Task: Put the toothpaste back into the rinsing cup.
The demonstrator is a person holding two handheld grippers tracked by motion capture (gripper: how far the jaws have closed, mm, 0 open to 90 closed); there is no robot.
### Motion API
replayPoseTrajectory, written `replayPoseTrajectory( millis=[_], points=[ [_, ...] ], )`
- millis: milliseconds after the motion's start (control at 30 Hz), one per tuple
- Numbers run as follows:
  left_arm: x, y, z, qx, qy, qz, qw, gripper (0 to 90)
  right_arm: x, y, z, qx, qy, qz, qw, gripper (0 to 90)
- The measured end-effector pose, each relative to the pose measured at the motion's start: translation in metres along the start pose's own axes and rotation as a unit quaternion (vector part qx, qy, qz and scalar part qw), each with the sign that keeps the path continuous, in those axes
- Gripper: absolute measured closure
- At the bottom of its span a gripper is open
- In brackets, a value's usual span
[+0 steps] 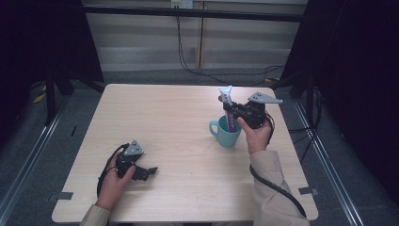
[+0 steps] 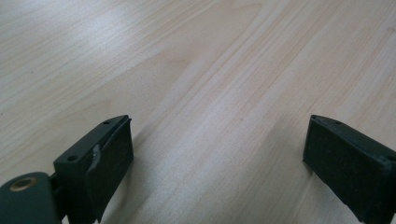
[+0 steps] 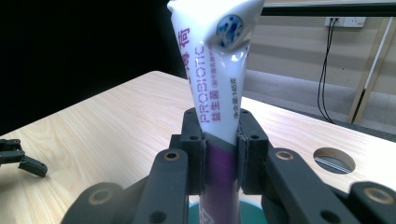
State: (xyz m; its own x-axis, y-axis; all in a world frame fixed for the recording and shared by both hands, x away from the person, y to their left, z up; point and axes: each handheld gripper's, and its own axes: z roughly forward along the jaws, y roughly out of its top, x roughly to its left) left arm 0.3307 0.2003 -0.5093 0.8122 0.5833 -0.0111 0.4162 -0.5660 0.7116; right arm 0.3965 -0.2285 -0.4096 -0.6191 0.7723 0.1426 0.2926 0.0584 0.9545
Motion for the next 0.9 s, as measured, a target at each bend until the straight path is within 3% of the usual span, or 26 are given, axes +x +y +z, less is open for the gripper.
replayPoseTrajectory(
  millis=[900],
  points=[
    [0.0,0.0,0.0,0.0,0.0,0.0,1.0,8.0,0.0,-0.013,0.003,0.023,-0.012,-0.006,0.9997,75.7]
  ],
)
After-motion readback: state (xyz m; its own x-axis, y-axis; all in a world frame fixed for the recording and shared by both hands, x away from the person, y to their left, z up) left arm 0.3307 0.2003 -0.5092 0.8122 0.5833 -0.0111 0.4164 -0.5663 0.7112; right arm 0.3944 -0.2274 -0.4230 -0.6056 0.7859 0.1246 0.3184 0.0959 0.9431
